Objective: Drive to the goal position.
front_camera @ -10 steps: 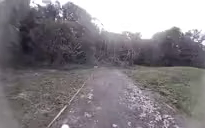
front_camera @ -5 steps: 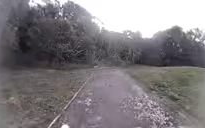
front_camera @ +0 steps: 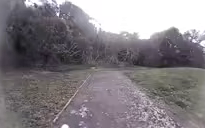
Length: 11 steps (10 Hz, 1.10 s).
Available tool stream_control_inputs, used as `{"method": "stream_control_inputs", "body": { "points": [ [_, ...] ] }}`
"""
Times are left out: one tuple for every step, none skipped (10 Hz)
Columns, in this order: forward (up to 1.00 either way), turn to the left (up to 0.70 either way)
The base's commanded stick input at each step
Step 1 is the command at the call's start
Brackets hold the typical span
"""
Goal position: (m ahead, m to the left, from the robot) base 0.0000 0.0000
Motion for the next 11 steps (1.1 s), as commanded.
{"method": "stream_control_inputs", "body": {
  "points": [
    [0.50,0.00],
    [0.50,0.00],
    [0.50,0.00],
    [0.50,0.00],
    [0.50,0.00],
    [0.50,0.00],
    [0.50,0.00],
    [0.50,0.00],
    [0.50,0.00],
    [0.50,0.00],
    [0.50,0.00]
  ]
}}
